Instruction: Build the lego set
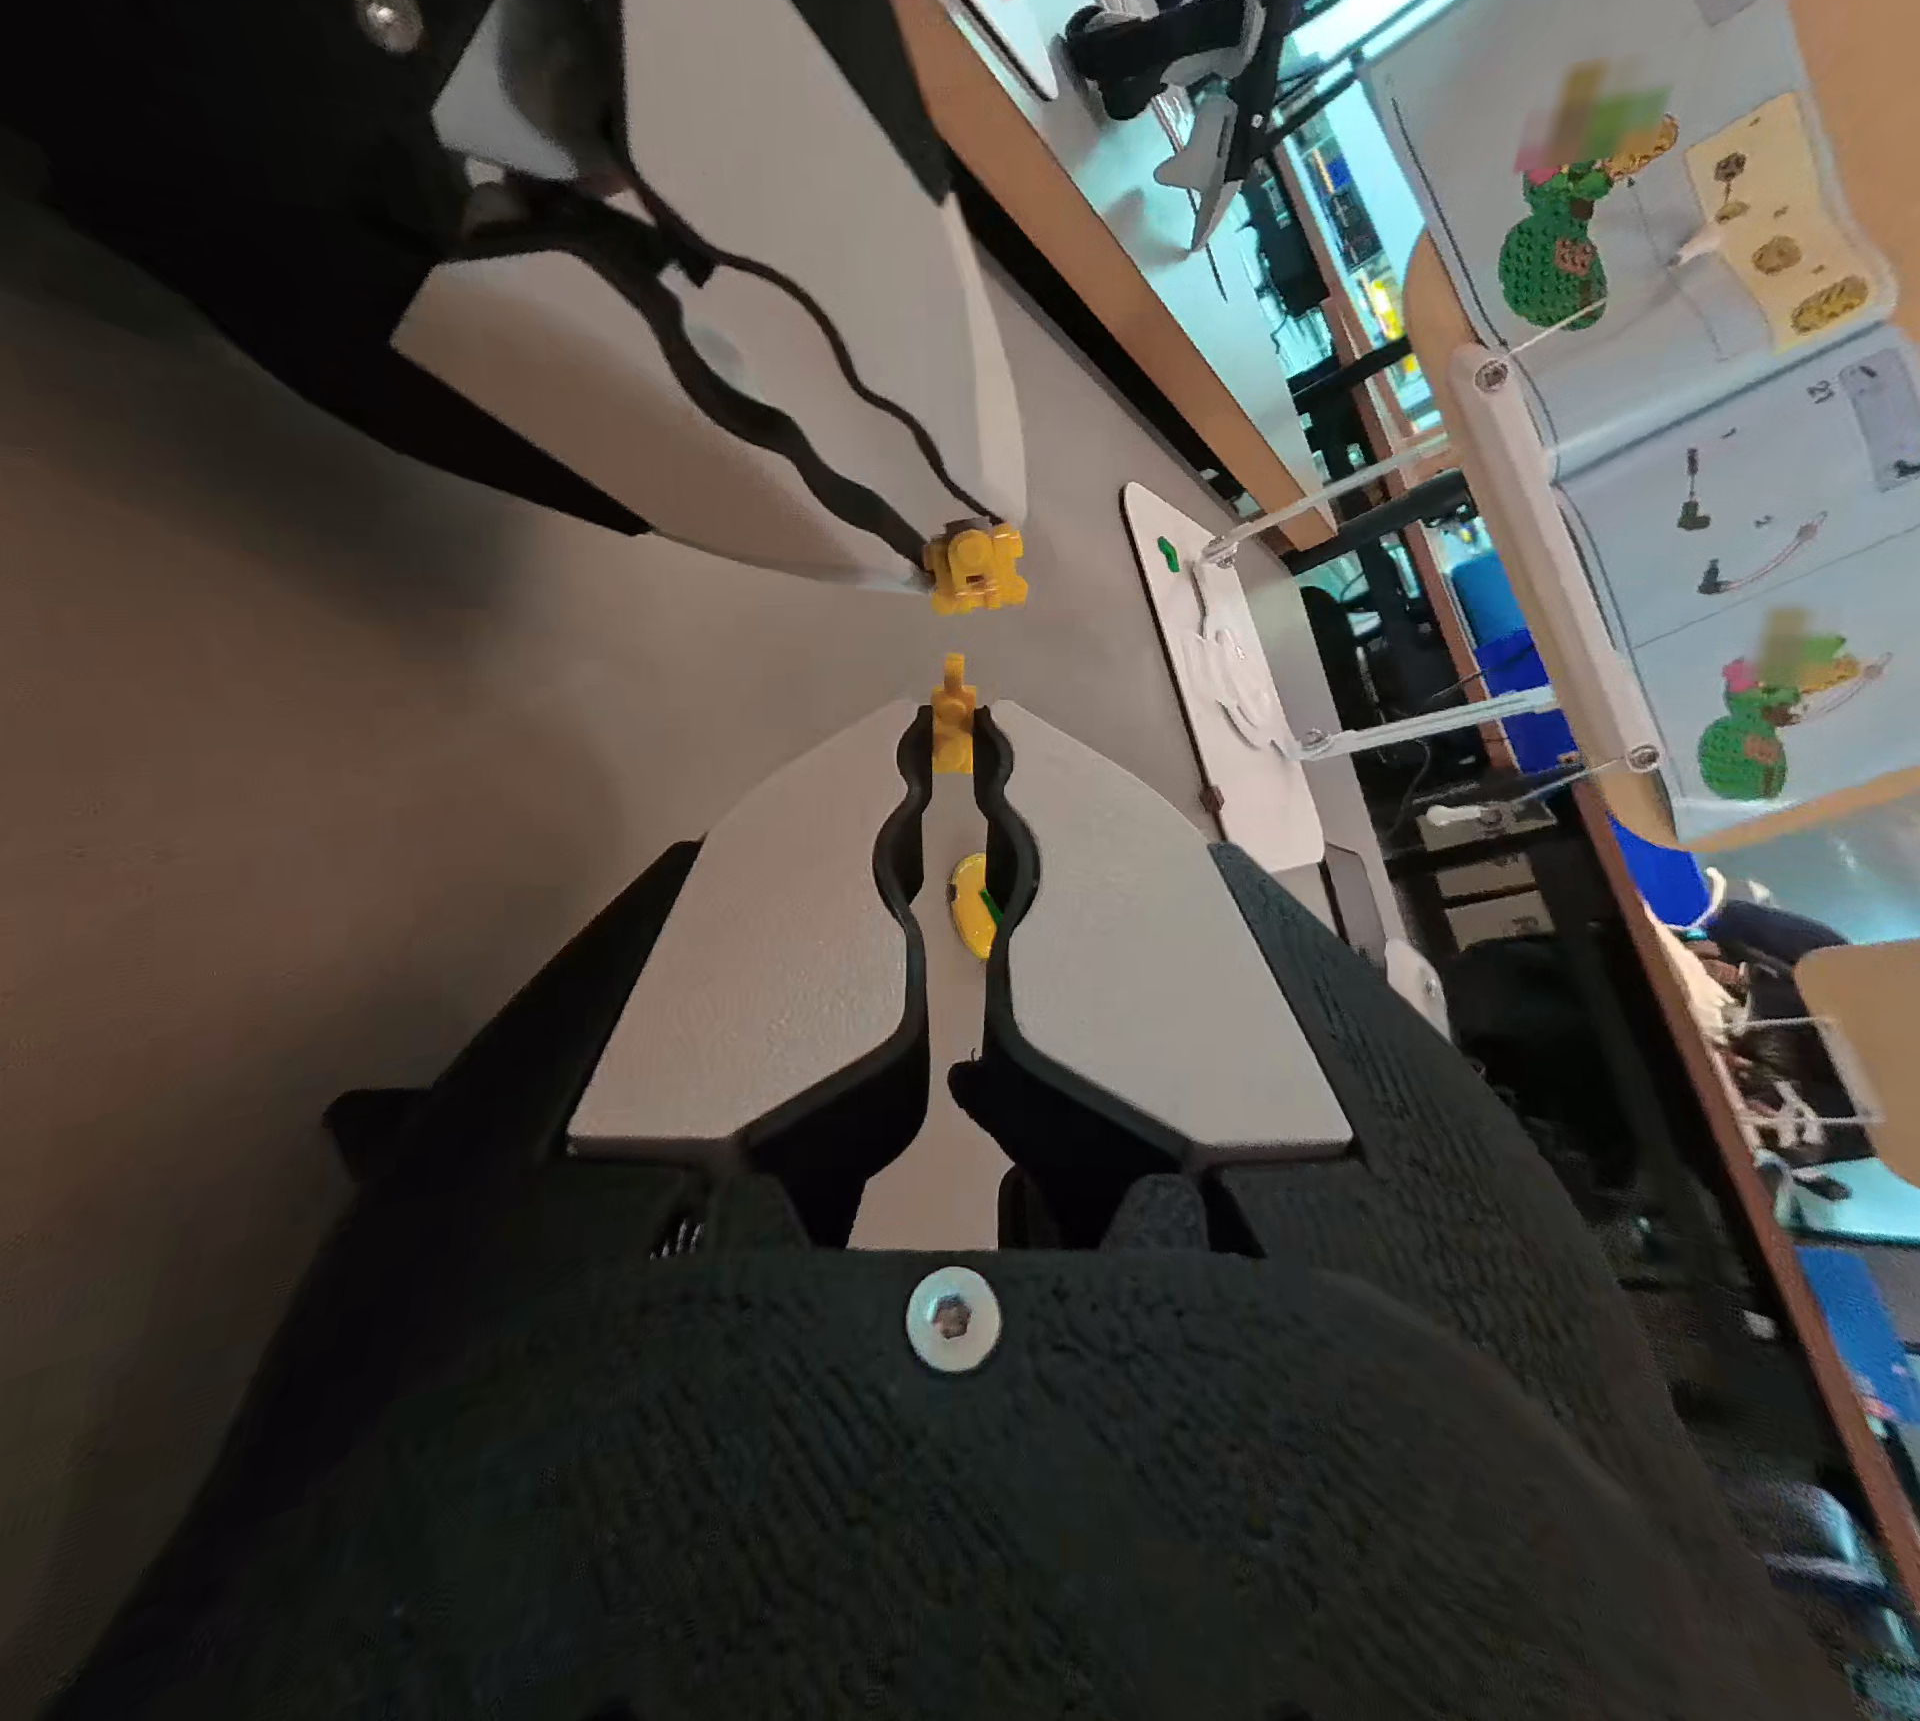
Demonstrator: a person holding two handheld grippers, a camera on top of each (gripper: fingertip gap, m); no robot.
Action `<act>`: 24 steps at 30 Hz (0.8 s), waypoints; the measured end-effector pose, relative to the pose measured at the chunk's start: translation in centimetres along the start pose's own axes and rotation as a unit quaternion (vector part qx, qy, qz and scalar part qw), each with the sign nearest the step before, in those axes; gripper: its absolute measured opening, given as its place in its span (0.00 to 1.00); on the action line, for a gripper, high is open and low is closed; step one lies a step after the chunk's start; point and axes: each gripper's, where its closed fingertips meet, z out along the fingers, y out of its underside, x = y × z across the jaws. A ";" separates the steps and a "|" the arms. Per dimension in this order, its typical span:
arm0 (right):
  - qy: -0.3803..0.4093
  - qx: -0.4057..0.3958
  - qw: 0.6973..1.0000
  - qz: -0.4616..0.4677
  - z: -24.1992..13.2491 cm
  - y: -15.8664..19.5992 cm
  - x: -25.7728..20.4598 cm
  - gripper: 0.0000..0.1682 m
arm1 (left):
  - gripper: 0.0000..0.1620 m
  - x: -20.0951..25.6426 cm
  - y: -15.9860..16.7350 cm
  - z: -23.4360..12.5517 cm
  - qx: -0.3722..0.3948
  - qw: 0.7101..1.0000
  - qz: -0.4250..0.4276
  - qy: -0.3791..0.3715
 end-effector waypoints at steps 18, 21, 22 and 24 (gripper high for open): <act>-0.009 -0.034 0.999 -0.009 0.4 1.0 -0.4 0.03 | 0.08 1.8 -0.8 0.4 -0.007 0.999 0.029 0.043; -0.014 -0.046 0.999 -0.009 0.5 1.4 -0.6 0.03 | 0.08 2.1 -0.8 0.5 -0.013 0.998 0.034 0.050; -0.016 -0.051 0.999 -0.005 0.6 1.4 -0.7 0.03 | 0.08 2.3 -0.7 0.6 -0.016 0.998 0.036 0.053; -0.017 -0.065 0.998 -0.001 0.6 1.7 -0.8 0.03 | 0.08 2.5 -0.6 0.7 -0.026 0.997 0.050 0.055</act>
